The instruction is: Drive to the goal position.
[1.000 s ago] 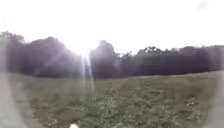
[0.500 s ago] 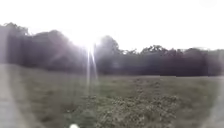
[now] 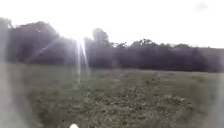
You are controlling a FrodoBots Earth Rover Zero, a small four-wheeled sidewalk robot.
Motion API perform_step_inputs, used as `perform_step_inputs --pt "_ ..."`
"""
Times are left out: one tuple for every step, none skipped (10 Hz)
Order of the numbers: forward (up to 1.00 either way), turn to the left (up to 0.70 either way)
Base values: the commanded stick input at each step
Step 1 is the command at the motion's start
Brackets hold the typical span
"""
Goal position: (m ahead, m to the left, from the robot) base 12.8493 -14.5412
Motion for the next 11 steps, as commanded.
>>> perform_step_inputs --pt "0.85 -0.08" --pt "0.85 0.00" --pt "0.85 0.00" --pt "0.85 0.00" --pt "0.85 0.00" --pt "0.85 0.00" --pt "0.85 0.00" --pt "0.85 0.00" --pt "0.85 0.00" --pt "0.85 0.00" --pt "0.85 0.00"
